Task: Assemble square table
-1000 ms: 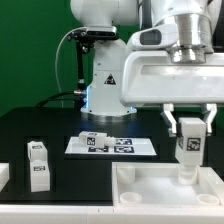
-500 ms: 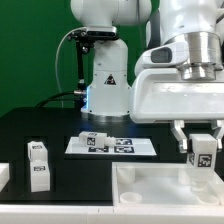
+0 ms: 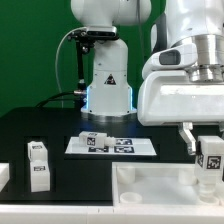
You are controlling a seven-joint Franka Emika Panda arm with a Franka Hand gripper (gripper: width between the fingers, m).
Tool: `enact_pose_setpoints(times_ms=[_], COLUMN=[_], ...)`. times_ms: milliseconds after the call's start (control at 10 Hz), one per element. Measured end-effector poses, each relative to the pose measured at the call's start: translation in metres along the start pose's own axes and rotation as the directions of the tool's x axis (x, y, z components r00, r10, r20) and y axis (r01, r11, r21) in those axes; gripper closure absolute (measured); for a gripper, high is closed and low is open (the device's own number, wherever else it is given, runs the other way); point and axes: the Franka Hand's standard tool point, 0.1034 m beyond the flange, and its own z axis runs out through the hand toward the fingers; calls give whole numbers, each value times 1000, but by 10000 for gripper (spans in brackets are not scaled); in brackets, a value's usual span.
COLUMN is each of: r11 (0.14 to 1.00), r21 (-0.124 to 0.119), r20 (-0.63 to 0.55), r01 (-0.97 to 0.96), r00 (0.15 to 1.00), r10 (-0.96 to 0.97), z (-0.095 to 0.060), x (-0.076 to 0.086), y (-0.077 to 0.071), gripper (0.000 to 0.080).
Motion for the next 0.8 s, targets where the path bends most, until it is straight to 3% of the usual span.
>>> enact_pose_setpoints(times_ms=[400,800], r11=[1000,1000], r21=[-10,-11], r20=[-39,-32], r01=[-1,6], r00=[999,999], r10=[1,-6], z=[4,9], x=[6,0], y=[4,2], gripper=[514,514])
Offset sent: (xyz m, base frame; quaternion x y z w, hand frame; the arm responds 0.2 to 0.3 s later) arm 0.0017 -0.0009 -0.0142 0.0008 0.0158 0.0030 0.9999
